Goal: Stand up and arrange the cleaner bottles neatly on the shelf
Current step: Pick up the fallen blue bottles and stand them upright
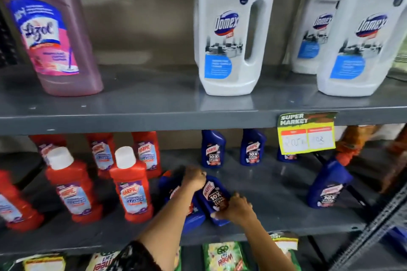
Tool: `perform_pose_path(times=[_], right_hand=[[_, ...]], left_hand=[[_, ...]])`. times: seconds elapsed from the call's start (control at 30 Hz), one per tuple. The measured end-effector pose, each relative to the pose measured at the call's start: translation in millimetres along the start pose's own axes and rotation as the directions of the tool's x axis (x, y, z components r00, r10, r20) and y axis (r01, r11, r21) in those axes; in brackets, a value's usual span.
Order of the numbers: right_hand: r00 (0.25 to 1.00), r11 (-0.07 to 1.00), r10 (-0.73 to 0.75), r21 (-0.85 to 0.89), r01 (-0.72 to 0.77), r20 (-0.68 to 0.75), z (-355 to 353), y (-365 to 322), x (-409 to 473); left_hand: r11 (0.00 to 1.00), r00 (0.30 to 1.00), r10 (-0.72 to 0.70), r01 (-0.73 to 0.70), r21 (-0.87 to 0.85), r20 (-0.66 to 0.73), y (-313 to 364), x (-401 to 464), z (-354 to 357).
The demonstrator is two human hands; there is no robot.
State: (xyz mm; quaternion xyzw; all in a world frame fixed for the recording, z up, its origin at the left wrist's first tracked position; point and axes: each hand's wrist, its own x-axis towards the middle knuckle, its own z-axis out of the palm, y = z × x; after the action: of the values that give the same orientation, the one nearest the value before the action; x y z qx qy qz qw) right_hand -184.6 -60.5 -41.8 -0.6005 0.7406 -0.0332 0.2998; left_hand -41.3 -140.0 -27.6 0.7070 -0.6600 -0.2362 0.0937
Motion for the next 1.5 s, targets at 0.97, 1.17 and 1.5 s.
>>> perform_pose_path(times=[0.97, 1.17, 1.5], right_hand=[[0.934, 0.086, -0.296, 0.968, 0.234, -0.199, 16, 17, -46], [0.929, 0.127, -0.313, 0.961, 0.245, -0.195, 21, 14, -50], [0.912, 0.371, -0.276, 0.842, 0.392, -0.303, -18, 75, -14]], left_hand=[[0.084, 0.974, 0.225, -0.032, -0.996, -0.012, 15, -56, -89], [0.133, 0.975, 0.218, -0.07, -0.989, -0.039, 10, -58, -89], [0.496, 0.918, 0.366, -0.33, -0.803, -0.151, 65, -53, -59]])
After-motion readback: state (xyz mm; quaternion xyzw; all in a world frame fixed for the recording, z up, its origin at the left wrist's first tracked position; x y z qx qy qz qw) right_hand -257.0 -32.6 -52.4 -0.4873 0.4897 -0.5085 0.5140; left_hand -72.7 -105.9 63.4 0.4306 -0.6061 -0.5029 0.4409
